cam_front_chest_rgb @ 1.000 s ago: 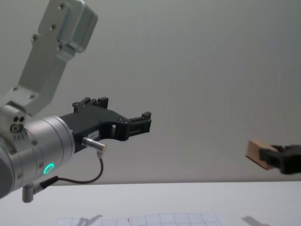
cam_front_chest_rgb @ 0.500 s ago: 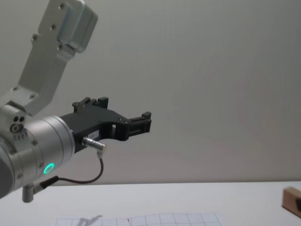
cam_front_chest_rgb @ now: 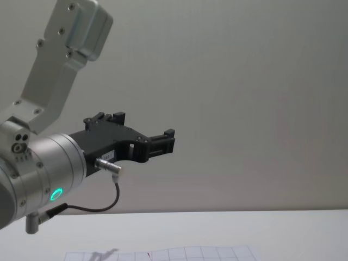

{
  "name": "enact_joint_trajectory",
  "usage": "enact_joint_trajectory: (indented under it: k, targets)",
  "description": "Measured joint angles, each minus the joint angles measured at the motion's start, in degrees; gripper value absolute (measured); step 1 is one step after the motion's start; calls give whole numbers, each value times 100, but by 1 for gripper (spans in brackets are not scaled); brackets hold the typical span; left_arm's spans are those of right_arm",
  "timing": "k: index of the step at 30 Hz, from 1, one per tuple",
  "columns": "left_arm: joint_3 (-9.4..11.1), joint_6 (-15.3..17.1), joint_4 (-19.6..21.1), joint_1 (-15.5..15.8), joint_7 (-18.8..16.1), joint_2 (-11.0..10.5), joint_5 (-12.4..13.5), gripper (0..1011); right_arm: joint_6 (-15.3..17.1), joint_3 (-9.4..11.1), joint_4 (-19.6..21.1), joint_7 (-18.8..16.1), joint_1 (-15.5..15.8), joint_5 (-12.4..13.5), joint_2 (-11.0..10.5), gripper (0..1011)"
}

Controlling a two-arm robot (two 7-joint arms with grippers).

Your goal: Use the one hand to pick up the stamp and affix it onto the A4 paper.

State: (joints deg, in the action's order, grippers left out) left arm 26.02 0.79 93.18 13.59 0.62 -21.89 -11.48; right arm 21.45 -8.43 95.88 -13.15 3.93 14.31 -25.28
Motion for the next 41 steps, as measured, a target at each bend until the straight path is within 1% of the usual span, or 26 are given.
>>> enact_joint_trajectory:
  k: [8,9,10,11,12,13,14,16,17,19,25,28,29,31,35,41]
  targets:
    - [0,0,0,0,0,0,0,1001,14,-14,-93,-60,-9,-79,-4,228]
    - [0,0,0,0,0,0,0,1001,19,-18,-108,-71,-12,-90,-4,273]
    - [0,0,0,0,0,0,0,1001,20,-21,-113,-76,-13,-95,-3,291]
    - [0,0,0,0,0,0,0,1001,21,-23,-123,-83,-15,-103,-3,331]
    - [0,0,0,0,0,0,0,1001,21,-23,-123,-83,-15,-103,-3,331]
    - [0,0,0,0,0,0,0,1001,22,-27,-133,-89,-17,-111,-3,393]
    - [0,0,0,0,0,0,0,1001,23,-28,-137,-91,-18,-115,-3,414]
    - [0,0,0,0,0,0,0,1001,25,-30,-148,-99,-20,-126,-3,497]
    - [0,0,0,0,0,0,0,1001,25,-31,-151,-101,-21,-128,-3,497]
    - [0,0,0,0,0,0,0,1001,26,-33,-159,-108,-23,-135,-3,596]
    - [0,0,0,0,0,0,0,1001,31,-37,-175,-120,-25,-149,-3,756]
    - [0,0,0,0,0,0,0,1001,32,-38,-182,-125,-27,-154,-3,865]
    - [0,0,0,0,0,0,0,1001,31,-39,-184,-125,-28,-156,-3,865]
    - [0,0,0,0,0,0,0,1001,32,-40,-188,-127,-29,-159,-3,940]
    - [0,0,0,0,0,0,0,1001,32,-43,-192,-130,-31,-162,-3,1001]
    - [0,0,0,0,0,0,0,1001,32,-43,-195,-132,-32,-166,-3,1001]
